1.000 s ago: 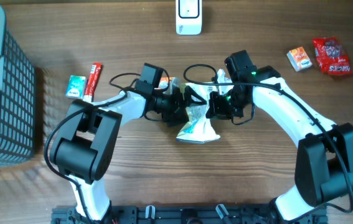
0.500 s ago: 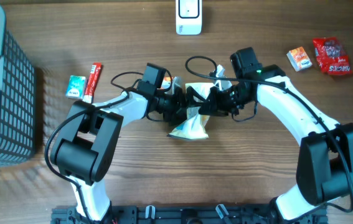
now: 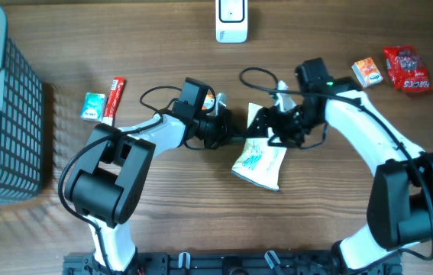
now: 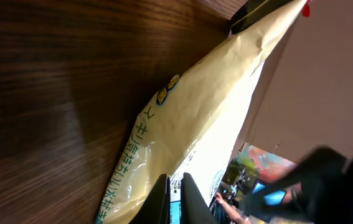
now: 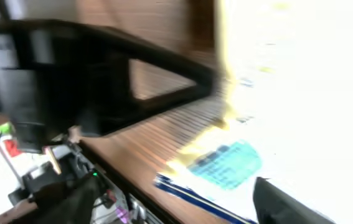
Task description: Scan the item barcode
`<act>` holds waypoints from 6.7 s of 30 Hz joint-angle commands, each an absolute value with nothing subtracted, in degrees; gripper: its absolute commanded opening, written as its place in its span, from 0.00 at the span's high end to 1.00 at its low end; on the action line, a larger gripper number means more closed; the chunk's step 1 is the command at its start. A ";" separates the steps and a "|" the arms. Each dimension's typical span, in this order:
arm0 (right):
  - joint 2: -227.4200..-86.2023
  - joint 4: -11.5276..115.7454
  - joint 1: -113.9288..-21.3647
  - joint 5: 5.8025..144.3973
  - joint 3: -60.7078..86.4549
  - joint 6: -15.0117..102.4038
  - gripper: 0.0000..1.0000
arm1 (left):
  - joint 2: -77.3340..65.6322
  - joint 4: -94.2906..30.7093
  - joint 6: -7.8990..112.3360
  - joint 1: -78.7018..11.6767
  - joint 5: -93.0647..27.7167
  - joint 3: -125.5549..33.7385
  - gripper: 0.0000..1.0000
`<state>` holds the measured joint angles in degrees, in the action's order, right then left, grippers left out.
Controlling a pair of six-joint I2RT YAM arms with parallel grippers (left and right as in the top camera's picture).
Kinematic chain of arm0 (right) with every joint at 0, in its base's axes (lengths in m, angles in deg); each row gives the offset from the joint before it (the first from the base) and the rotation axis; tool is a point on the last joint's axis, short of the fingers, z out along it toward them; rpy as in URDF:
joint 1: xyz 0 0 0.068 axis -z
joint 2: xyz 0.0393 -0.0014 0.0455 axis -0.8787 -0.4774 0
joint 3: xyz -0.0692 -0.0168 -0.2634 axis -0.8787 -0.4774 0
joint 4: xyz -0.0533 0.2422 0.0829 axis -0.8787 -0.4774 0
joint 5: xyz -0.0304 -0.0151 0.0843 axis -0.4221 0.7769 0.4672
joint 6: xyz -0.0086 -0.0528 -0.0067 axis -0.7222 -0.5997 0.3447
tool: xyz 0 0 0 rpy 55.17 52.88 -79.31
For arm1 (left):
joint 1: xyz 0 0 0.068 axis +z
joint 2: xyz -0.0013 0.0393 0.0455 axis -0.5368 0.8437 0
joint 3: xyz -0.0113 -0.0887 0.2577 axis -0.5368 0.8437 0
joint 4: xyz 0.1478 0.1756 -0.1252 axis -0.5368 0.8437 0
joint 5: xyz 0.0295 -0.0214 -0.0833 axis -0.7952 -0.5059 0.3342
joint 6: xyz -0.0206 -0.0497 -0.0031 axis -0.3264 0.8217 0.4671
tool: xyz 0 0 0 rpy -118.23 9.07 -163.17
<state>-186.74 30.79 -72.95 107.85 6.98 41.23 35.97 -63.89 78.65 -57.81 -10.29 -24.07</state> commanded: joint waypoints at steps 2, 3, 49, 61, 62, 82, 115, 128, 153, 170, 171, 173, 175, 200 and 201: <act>-185.13 26.72 -64.71 103.92 8.05 35.30 0.11 | 36.85 -64.08 78.13 -57.70 -9.81 -23.79 0.96; -185.13 25.54 -62.67 103.92 8.03 34.01 0.10 | 36.85 -64.06 78.13 -57.70 -9.81 -23.79 0.96; -185.19 61.78 -59.61 118.34 -20.38 49.49 0.02 | 41.46 -74.01 90.17 -66.48 -21.16 -23.79 0.95; -185.19 60.86 -58.65 120.33 -20.36 47.32 0.00 | 38.16 -77.79 90.19 -61.89 -10.69 -23.79 0.96; -185.19 60.43 -58.06 120.33 -20.36 47.19 0.00 | 37.11 -77.72 90.19 -60.43 -9.05 -23.79 0.96; -185.70 91.72 -61.34 120.55 -32.42 69.60 0.00 | 35.62 -70.31 93.82 -52.01 1.64 -23.79 0.96; -196.06 122.65 -73.54 126.82 -31.53 84.33 0.96 | 33.61 -46.60 84.69 -50.20 -9.94 -23.90 0.96; -178.72 77.10 -73.54 97.97 -19.00 61.68 0.95 | 15.40 -40.57 82.13 -50.20 -22.12 -23.90 0.96; -176.36 87.81 -90.43 17.56 -2.09 19.19 0.95 | 6.60 -27.04 82.15 -48.54 -46.90 -23.90 0.96; -217.89 167.59 -89.23 29.69 6.09 -60.26 0.95 | 6.60 -18.95 78.46 -39.40 -46.90 -23.90 0.96; -219.01 167.59 -88.92 28.49 7.62 -60.47 0.96 | 6.60 -18.60 77.82 -39.40 -46.88 -23.90 0.96; -220.23 167.35 -88.25 27.00 9.87 -60.02 0.96 | 6.60 -18.05 77.45 -39.40 -46.90 -23.90 0.96; -220.29 165.95 -88.23 27.88 10.28 -59.69 0.95 | 6.60 -18.18 77.43 -39.40 -46.90 -23.90 0.96; -223.64 146.04 -80.51 30.87 23.86 -40.08 0.95 | 6.60 -18.99 77.71 -39.42 -46.88 -23.90 0.96; -223.75 145.75 -80.51 30.87 23.86 -40.10 0.95 | 6.60 -18.97 77.69 -39.42 -46.88 -23.90 0.96</act>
